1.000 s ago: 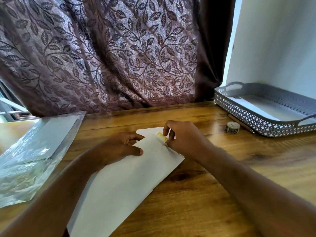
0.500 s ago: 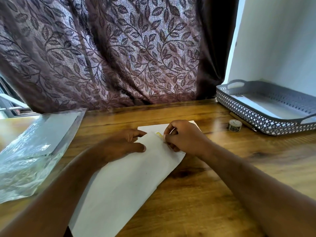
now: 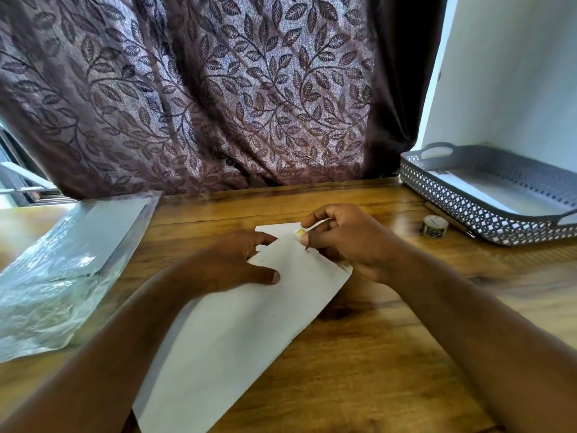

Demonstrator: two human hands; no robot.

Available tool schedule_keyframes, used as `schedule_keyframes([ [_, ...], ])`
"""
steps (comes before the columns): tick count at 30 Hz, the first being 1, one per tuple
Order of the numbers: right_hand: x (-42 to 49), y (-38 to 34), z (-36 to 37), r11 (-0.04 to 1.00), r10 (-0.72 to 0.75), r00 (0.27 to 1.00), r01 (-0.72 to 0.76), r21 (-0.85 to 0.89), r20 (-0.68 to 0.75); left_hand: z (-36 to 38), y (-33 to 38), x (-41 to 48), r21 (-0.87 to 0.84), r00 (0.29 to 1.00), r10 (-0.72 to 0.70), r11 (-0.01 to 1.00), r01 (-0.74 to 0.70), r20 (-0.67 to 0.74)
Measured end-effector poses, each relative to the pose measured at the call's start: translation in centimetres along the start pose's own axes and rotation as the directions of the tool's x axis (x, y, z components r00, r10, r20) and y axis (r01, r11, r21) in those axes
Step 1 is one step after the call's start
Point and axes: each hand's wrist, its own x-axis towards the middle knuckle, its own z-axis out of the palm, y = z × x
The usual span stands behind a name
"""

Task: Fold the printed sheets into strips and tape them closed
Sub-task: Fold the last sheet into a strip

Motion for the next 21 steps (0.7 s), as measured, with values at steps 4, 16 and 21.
schedule_keyframes([
  [4,0.0,0.0,-0.1,0.997,0.011,1.000,-0.012,0.072,0.019,-0.2,-0.2,0.1,-0.079,1.000,-0.002,0.997,0.001,-0.011],
  [16,-0.5,-0.6,-1.5,0.952,0.270,0.900,-0.302,0.044,0.341,-0.1,0.9,-0.4,-0.247,0.992,0.093,0.963,-0.111,-0.084],
  [21,-1.0,-0.3,-1.6,0.922,0.214,0.754,-0.365,0.126,0.621,-0.1,1.2,-0.5,-0.221,0.986,0.156,0.961,-0.167,-0.066],
])
